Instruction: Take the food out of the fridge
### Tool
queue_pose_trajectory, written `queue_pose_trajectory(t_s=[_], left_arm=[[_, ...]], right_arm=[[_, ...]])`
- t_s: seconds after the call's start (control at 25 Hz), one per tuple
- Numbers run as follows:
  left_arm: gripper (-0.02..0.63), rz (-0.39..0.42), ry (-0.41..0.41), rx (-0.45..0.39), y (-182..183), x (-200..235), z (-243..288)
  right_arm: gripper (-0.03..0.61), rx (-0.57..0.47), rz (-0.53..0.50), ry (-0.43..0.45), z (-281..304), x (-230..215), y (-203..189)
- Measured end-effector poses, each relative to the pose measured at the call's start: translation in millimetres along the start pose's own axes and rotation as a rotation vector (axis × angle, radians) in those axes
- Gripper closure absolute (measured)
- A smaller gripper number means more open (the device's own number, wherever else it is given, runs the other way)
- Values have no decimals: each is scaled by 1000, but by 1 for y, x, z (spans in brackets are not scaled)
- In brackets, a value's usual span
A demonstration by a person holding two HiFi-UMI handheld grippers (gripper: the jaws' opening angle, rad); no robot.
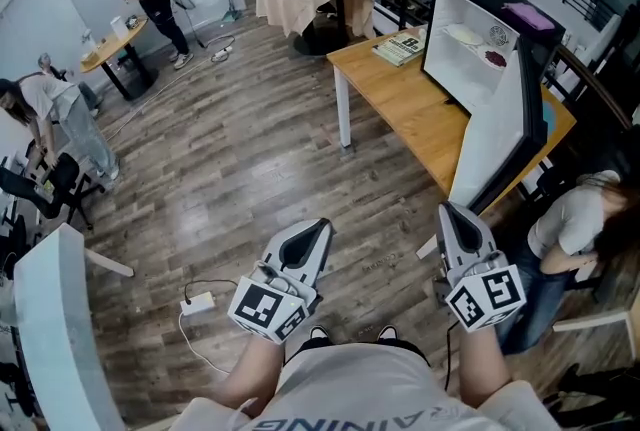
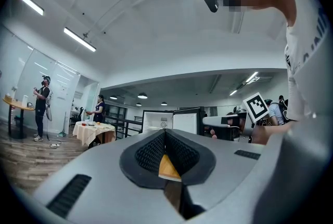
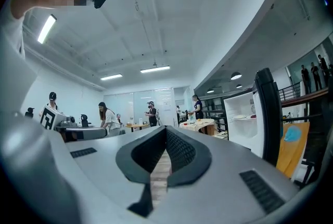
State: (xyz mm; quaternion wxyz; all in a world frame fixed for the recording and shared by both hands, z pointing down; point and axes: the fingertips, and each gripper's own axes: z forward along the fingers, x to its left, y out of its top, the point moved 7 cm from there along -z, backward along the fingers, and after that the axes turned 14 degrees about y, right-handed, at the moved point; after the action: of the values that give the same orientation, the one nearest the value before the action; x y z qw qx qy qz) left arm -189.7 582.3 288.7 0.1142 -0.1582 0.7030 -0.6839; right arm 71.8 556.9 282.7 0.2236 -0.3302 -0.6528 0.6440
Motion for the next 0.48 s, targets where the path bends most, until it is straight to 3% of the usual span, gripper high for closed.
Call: queue_pose_trajectory(t_s=[0.2, 0.48], left_arm=[[606, 1, -5, 3, -4, 13, -6], [606, 26, -23, 5, -11, 75, -23]], right_arm=[[559, 14, 23, -15, 10, 5, -7], [558, 7, 36, -43, 55, 46, -25]])
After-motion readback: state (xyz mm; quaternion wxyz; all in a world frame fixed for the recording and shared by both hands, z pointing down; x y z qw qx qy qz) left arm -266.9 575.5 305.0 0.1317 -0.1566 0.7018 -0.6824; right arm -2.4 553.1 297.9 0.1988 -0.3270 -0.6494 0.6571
